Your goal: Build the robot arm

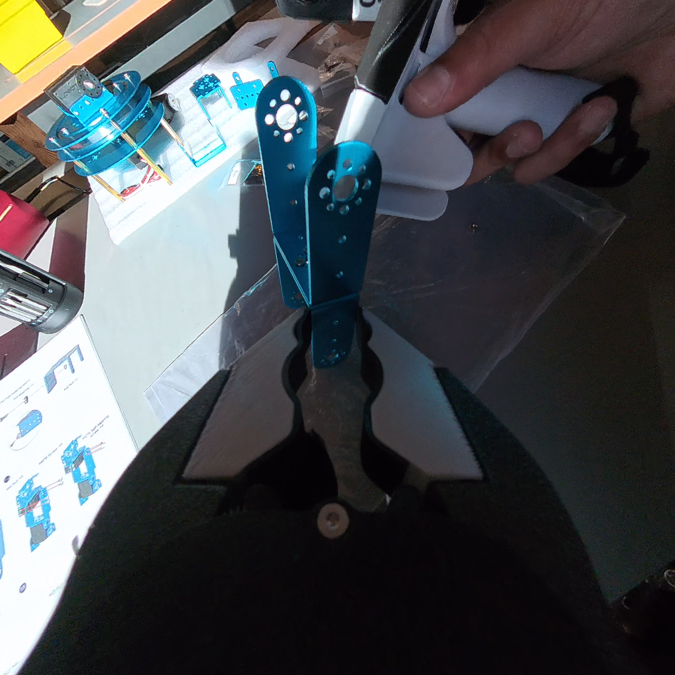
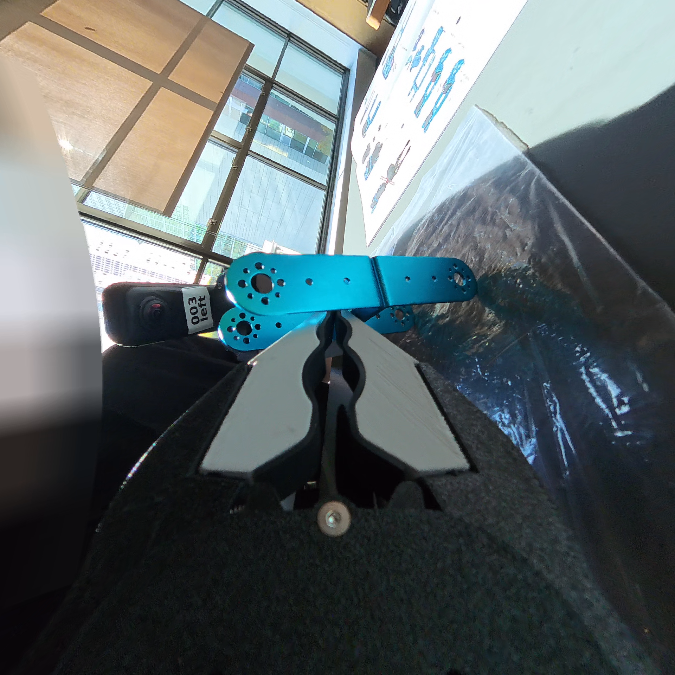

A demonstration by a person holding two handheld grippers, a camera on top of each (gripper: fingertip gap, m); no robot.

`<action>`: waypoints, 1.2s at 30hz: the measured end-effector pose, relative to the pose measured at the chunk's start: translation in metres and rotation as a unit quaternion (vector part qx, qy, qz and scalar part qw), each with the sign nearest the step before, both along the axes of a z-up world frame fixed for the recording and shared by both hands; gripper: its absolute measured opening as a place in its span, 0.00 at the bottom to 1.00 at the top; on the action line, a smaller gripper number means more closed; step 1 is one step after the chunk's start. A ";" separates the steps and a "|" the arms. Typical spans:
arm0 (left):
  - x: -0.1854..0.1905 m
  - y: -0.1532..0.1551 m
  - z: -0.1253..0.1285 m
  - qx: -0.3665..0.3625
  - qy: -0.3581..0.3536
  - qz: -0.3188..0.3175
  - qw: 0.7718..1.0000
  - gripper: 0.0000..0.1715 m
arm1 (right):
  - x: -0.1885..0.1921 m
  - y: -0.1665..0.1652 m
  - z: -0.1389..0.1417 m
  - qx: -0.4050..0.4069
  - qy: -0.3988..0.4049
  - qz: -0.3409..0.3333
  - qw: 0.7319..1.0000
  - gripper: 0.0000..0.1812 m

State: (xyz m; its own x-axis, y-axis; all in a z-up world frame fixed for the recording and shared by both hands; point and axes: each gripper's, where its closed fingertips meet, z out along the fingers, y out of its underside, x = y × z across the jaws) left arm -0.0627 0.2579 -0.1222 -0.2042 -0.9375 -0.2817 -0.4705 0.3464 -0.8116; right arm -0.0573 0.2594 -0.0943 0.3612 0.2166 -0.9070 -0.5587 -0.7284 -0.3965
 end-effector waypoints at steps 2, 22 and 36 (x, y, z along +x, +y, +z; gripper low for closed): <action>0.000 0.000 0.000 -0.007 -0.001 0.003 1.000 0.13 | 0.000 0.001 0.000 0.002 -0.018 -0.004 1.000 0.00; 0.001 0.002 0.001 -0.040 -0.004 0.009 0.999 0.13 | 0.006 0.006 0.004 0.062 -0.242 -0.034 0.968 0.02; 0.002 0.010 0.011 -0.178 -0.017 0.041 0.983 0.13 | 0.021 0.014 0.012 0.204 -0.445 -0.031 0.872 0.50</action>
State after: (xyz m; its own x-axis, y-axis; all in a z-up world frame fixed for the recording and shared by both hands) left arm -0.0605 0.2682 -0.1115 -0.1191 -0.9909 0.0622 -0.4551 -0.0012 -0.8905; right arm -0.0365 0.2735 -0.0823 0.9045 0.4107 -0.1150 0.0683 -0.4055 -0.9115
